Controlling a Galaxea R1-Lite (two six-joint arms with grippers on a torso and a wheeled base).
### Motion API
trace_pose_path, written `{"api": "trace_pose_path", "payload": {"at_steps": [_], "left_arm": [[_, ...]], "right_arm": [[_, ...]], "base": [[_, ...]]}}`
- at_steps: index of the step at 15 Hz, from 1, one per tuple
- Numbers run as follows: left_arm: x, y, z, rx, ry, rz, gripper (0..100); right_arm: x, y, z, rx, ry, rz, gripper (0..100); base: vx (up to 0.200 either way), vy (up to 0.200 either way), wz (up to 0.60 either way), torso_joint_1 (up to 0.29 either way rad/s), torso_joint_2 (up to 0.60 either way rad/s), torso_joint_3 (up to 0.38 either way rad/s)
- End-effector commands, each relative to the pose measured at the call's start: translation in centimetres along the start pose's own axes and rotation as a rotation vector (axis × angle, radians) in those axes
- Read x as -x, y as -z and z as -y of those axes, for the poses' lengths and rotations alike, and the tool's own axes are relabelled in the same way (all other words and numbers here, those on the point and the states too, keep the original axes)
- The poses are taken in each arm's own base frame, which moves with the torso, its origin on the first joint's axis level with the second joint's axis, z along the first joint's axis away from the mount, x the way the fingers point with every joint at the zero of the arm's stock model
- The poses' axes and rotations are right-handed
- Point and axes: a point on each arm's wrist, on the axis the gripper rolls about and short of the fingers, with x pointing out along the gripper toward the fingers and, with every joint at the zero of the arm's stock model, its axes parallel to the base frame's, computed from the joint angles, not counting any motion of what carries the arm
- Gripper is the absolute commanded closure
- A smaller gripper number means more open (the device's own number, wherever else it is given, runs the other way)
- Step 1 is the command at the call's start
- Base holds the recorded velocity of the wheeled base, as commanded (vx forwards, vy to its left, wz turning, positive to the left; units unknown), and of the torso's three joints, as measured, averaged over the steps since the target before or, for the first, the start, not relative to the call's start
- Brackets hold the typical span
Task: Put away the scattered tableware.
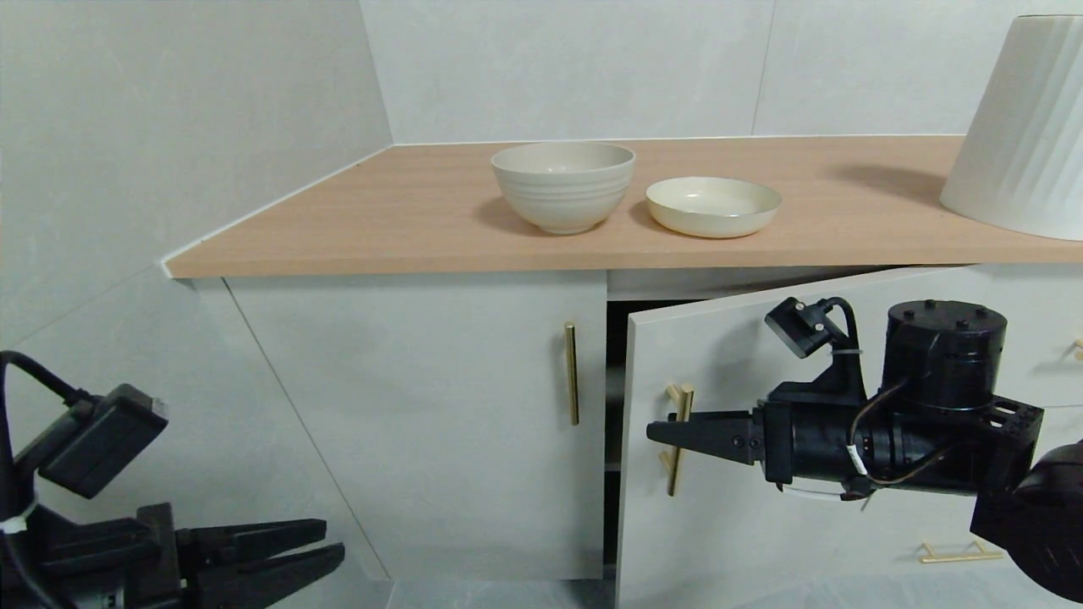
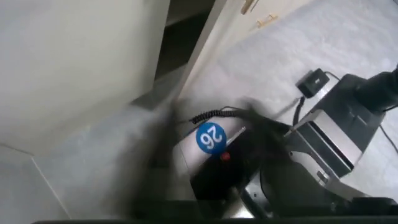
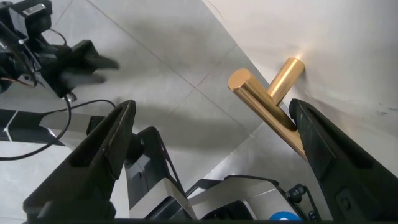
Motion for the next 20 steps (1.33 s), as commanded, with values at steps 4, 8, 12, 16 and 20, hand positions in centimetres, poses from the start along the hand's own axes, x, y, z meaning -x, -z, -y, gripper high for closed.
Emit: {"api": "trace_pose_path", "payload": {"at_steps": [4, 8, 12, 16, 20], "left_arm": [[-3.8, -2.9, -0.5, -0.065, 0.005, 0.041, 100], [-10.2, -6.0, -2.3, -0.051, -0.003, 0.033, 100], [-12.6, -5.8, -2.7, -0.022, 0.019, -0.022, 100], [-17.3, -3.5, -0.9, 0.008, 0.142, 0.002, 100], [-21.7, -1.1, -0.6, 0.044, 0.217, 0.093, 100]], "right_arm": [[0.0, 0.0, 0.0, 0.002, -0.002, 0.000, 0], [0.1, -0.1, -0.3, 0.008, -0.006, 0.004, 0], [0.1, 0.0, -0.2, 0.004, -0.003, 0.002, 0], [0.2, 0.1, -0.2, 0.025, -0.002, 0.000, 0], [0.2, 0.3, -0.1, 0.031, 0.001, -0.008, 0]], "base": [[0.000, 0.000, 0.00, 0.000, 0.00, 0.000], [0.000, 0.000, 0.00, 0.000, 0.00, 0.000], [0.000, 0.000, 0.00, 0.000, 0.00, 0.000], [0.000, 0.000, 0.00, 0.000, 0.00, 0.000], [0.000, 0.000, 0.00, 0.000, 0.00, 0.000]]}}
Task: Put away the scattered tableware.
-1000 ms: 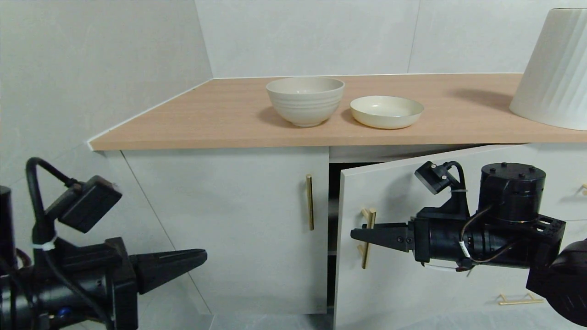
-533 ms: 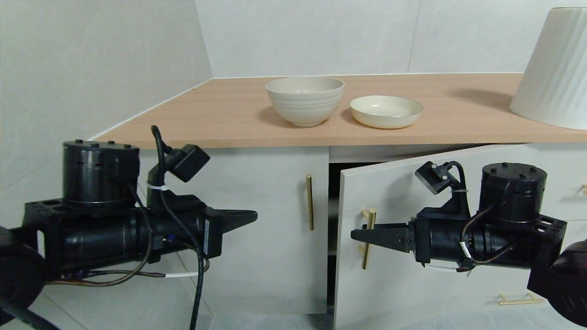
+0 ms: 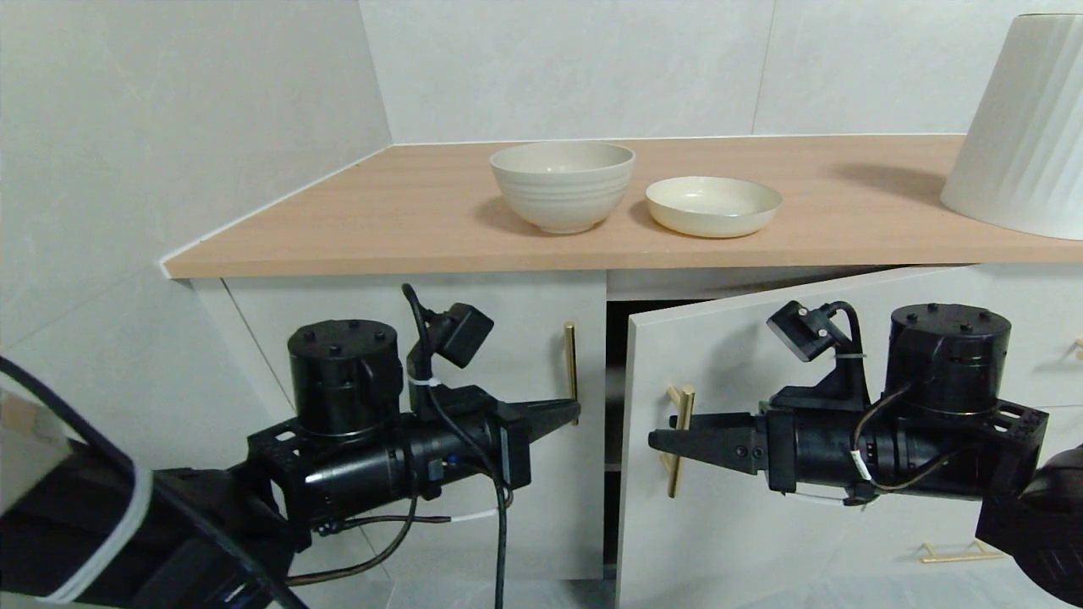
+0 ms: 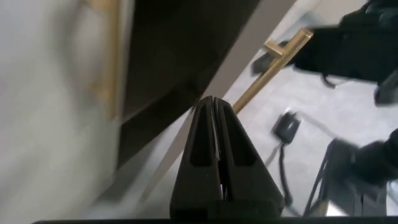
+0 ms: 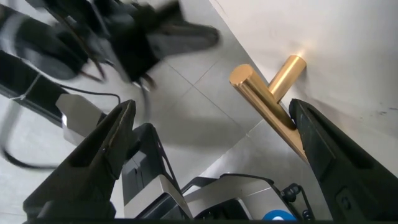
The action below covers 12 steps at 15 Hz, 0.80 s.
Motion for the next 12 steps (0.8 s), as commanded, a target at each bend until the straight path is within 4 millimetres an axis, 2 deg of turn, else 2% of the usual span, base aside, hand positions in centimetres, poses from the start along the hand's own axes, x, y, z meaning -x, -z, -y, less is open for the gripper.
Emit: {"api": "trace_pose_path", "payload": {"at_steps": [1, 4, 8, 12], "left_arm": [[-2.2, 3.5, -1.1, 0.041, -0.003, -0.069, 100], [-3.2, 4.2, -0.8, 0.016, -0.006, -0.028, 100], [-4.4, 4.6, -1.5, 0.001, -0.041, 0.016, 100], [-5.8, 3.1, -1.5, -0.023, -0.022, 0.076, 100]], "right_arm": [[0.0, 0.1, 0.0, -0.003, 0.001, -0.002, 0], [0.0, 0.1, 0.0, -0.003, -0.001, -0.005, 0], [-0.5, 0.5, -0.5, -0.004, -0.020, -0.023, 0], [-0.5, 0.7, -0.7, -0.005, -0.026, -0.031, 0]], "base": [[0.000, 0.000, 0.00, 0.000, 0.00, 0.000], [0.000, 0.000, 0.00, 0.000, 0.00, 0.000], [0.000, 0.000, 0.00, 0.000, 0.00, 0.000], [0.000, 0.000, 0.00, 0.000, 0.00, 0.000]]}}
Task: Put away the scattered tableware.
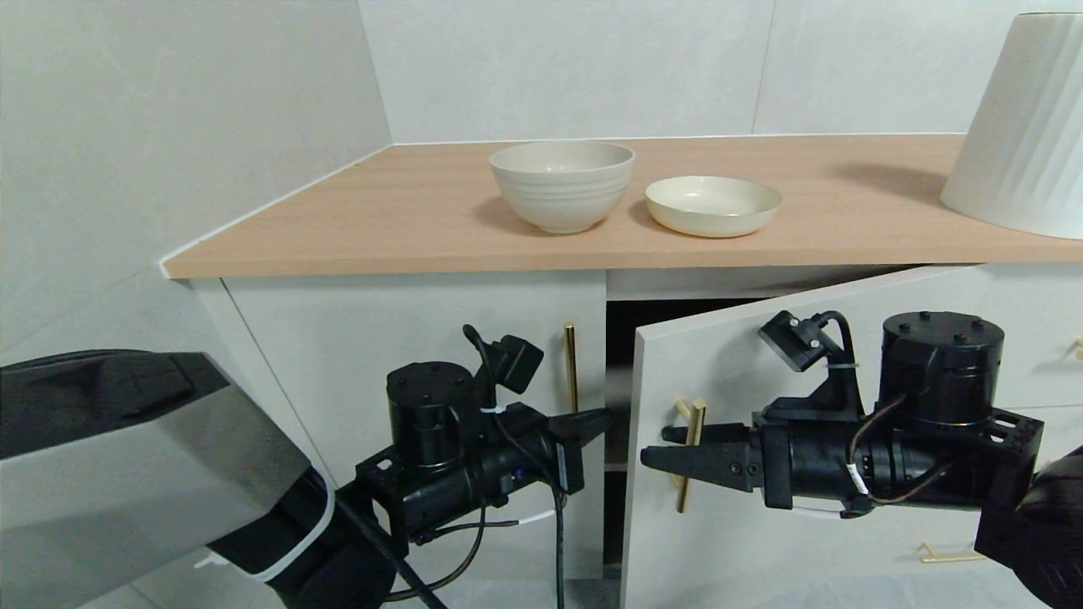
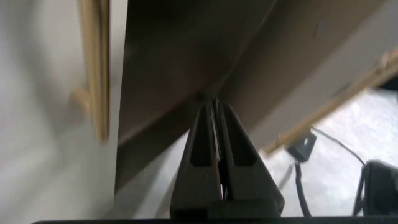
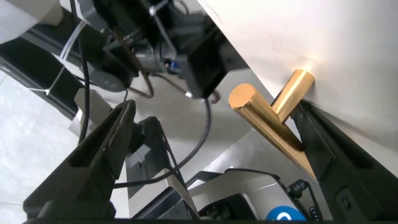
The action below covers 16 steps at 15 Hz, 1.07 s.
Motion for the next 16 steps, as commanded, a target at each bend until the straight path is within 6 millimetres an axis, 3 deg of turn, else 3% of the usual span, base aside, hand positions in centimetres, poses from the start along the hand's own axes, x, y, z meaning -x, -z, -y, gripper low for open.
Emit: {"api": "trace_pose_path", "payload": {"at_steps": [1, 3, 8, 13, 16], "left_arm": [[-1.3, -0.4, -0.3, -0.007, 0.005, 0.017, 100], [-2.3, 0.2, -0.7, -0.021, 0.008, 0.015, 100], [-2.4, 0.7, 1.2, -0.059, 0.077, 0.060, 100], [-2.9, 0.4, 1.7, -0.068, 0.102, 0.070, 100], [-3.4, -0.4, 1.8, -0.072, 0.110, 0.083, 100]], "right_arm": [[0.0, 0.1, 0.0, -0.003, -0.001, -0.004, 0], [0.0, 0.1, 0.0, -0.003, -0.001, -0.004, 0], [0.5, 0.2, 0.1, -0.002, 0.018, 0.006, 0], [4.0, -0.2, -0.8, 0.018, 0.067, 0.076, 0], [6.2, 1.7, -2.3, 0.013, 0.115, 0.090, 0]], "base": [[0.000, 0.000, 0.00, 0.000, 0.00, 0.000], [0.000, 0.000, 0.00, 0.000, 0.00, 0.000], [0.000, 0.000, 0.00, 0.000, 0.00, 0.000], [0.000, 0.000, 0.00, 0.000, 0.00, 0.000], [0.000, 0.000, 0.00, 0.000, 0.00, 0.000]]}}
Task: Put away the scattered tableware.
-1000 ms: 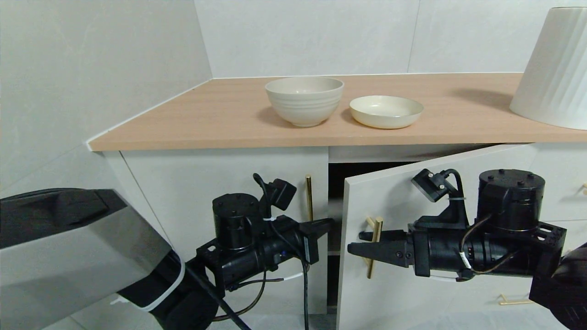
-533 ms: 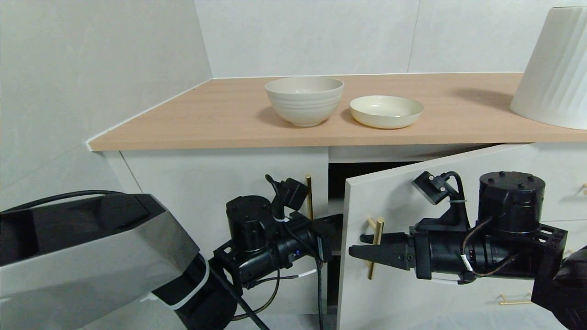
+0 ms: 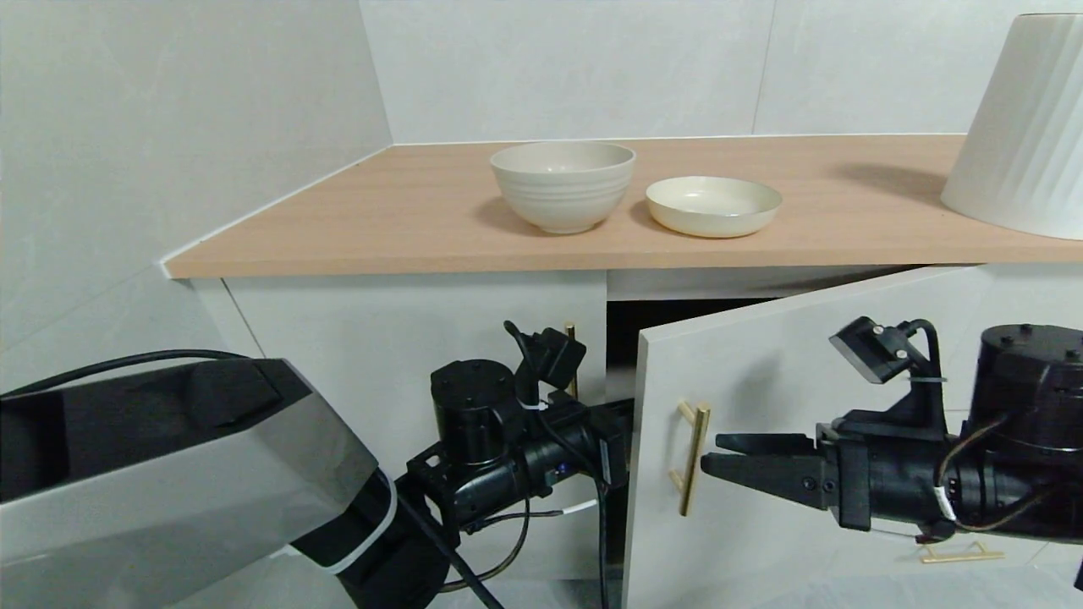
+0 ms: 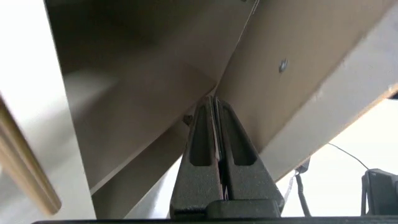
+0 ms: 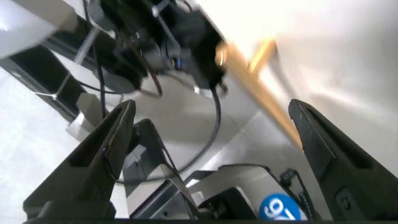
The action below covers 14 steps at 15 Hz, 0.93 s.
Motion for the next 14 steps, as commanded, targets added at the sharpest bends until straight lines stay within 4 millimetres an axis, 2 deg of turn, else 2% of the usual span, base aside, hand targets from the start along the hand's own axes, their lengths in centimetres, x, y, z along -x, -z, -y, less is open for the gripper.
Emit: {"api": "trace_pose_path", "payload": {"at_steps": [1, 5, 6, 8, 14], "left_arm": [[-0.4, -0.7, 0.0, -0.004, 0.004, 0.011, 100], [-1.4, -2.2, 0.1, -0.004, 0.004, 0.011, 100], [-1.3, -2.7, 0.3, -0.007, 0.007, 0.021, 100], [-0.8, -2.5, 0.4, -0.002, 0.003, 0.007, 100], [-1.0, -2.3, 1.0, -0.002, 0.023, -0.002, 100]], "right_arm": [[2.2, 1.5, -1.9, 0.024, 0.051, 0.037, 0], [2.7, 5.0, -5.4, 0.111, 0.239, 0.040, 0], [2.7, 5.2, -5.8, 0.124, 0.288, 0.028, 0], [2.6, 5.3, -5.7, 0.141, 0.332, 0.011, 0], [3.1, 5.0, -6.1, 0.179, 0.325, 0.034, 0]], "base": [[0.000, 0.000, 0.00, 0.000, 0.00, 0.000], [0.000, 0.000, 0.00, 0.000, 0.00, 0.000], [0.000, 0.000, 0.00, 0.000, 0.00, 0.000], [0.000, 0.000, 0.00, 0.000, 0.00, 0.000], [0.000, 0.000, 0.00, 0.000, 0.00, 0.000]]}}
